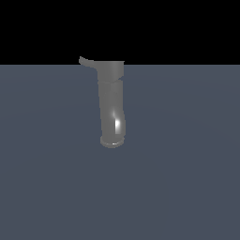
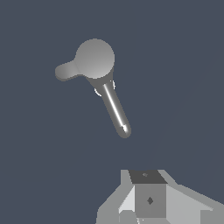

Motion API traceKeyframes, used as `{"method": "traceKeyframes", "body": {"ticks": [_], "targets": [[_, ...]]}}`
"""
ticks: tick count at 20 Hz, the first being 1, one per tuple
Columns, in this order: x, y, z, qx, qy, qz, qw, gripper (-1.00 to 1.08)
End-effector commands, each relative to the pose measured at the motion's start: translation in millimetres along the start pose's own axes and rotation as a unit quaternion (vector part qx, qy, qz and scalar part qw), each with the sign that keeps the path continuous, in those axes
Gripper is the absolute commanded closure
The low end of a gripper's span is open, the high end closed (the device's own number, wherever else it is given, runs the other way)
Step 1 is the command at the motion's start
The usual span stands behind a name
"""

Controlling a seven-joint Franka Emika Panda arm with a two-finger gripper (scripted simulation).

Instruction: Turn on the faucet by rotating a designated handle.

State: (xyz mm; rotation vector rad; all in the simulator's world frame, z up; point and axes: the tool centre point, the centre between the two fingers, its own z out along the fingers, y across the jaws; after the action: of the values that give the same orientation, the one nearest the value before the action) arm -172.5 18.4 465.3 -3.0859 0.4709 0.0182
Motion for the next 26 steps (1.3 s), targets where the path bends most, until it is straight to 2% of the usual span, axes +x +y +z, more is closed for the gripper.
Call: {"method": "traceKeyframes", "body": {"ticks": [1, 7, 13, 19, 26], "targets": [[11.5, -7.4, 5.1, 0.005, -0.003, 0.03, 0.9995, 1.08], [38.3, -25.2, 19.6, 0.013, -0.009, 0.102, 0.9947, 1.08], [64.1, -43.4, 36.9, 0.017, -0.015, 0.174, 0.9844, 1.08], [88.6, -61.9, 56.9, 0.017, -0.018, 0.247, 0.9687, 1.08], [115.5, -83.4, 83.3, 0.014, -0.019, 0.331, 0.9434, 1.08]]}}
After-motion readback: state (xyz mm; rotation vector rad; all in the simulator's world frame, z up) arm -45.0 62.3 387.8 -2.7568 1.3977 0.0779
